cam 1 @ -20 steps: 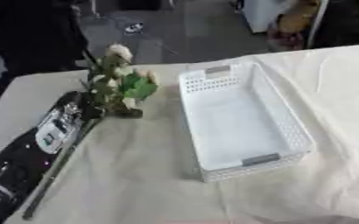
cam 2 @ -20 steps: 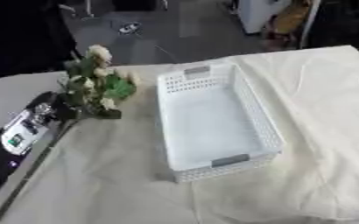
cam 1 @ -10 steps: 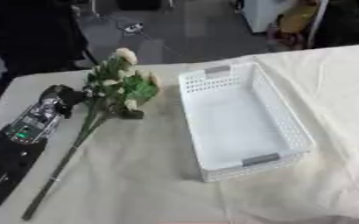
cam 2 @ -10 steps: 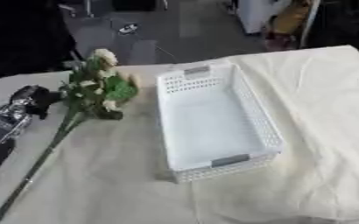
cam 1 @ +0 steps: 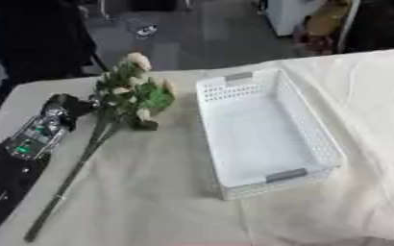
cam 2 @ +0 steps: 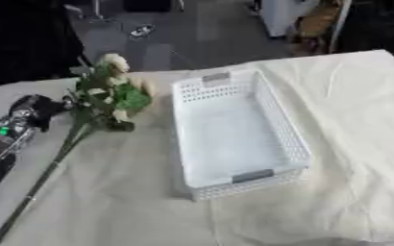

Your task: Pick up objects on the table and place them in the box.

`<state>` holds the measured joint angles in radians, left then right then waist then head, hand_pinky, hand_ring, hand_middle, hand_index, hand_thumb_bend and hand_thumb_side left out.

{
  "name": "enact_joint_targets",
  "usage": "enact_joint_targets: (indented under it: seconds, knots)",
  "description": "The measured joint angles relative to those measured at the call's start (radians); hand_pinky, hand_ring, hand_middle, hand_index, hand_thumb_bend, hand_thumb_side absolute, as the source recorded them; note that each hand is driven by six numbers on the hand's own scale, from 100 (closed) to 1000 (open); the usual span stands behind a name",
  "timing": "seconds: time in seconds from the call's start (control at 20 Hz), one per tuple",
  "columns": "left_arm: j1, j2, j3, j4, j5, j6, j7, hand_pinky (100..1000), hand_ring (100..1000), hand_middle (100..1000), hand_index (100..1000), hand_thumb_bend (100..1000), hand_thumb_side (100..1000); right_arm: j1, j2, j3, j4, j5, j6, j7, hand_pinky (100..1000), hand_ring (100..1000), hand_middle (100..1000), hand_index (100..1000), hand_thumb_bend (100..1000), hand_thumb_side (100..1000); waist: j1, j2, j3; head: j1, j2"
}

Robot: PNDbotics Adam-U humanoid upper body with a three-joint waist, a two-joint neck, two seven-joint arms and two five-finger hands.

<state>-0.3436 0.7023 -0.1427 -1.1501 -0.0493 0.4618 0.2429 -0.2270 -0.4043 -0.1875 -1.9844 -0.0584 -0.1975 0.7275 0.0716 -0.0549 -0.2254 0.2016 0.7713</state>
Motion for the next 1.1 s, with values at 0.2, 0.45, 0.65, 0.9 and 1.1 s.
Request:
enact_joint_targets:
  seconds: [0.2, 0.45, 0.65, 0.9, 1.1]
  knots:
    - [0.000, 0.017, -0.006, -0.095, -0.439, -0.013, -0.212, 794, 804, 829, 909, 815, 820, 0.000, 0.000, 0.000, 0.000, 0.000, 0.000, 0.000, 707, 770, 838, 942, 100, 472, 0.000, 0.000, 0.000, 0.000, 0.000]
    - [-0.001, 0.017, 0.039, -0.192, -0.705, -0.040, -0.405, 827, 881, 895, 921, 819, 838, 0.001, 0.000, 0.000, 0.000, 0.001, 0.000, 0.000, 707, 771, 838, 943, 100, 469, 0.000, -0.001, 0.001, 0.000, 0.000]
    - [-0.007, 0.016, 0.053, -0.225, -0.757, -0.026, -0.441, 810, 882, 904, 924, 787, 821, 0.001, 0.000, 0.000, 0.000, 0.001, 0.000, 0.000, 707, 771, 838, 943, 100, 471, 0.000, -0.001, 0.003, 0.000, 0.000]
    - [-0.035, -0.023, 0.057, -0.222, -0.767, 0.028, -0.422, 781, 866, 897, 934, 746, 852, 0.001, 0.000, 0.000, 0.000, 0.001, 0.000, 0.000, 707, 771, 838, 942, 100, 470, 0.000, -0.003, 0.003, 0.000, 0.000]
    - [-0.056, -0.086, 0.056, -0.191, -0.746, 0.062, -0.390, 784, 864, 891, 933, 738, 874, 0.001, 0.000, 0.000, 0.000, 0.001, 0.000, 0.001, 707, 771, 839, 943, 100, 470, 0.000, -0.004, 0.002, 0.000, 0.000]
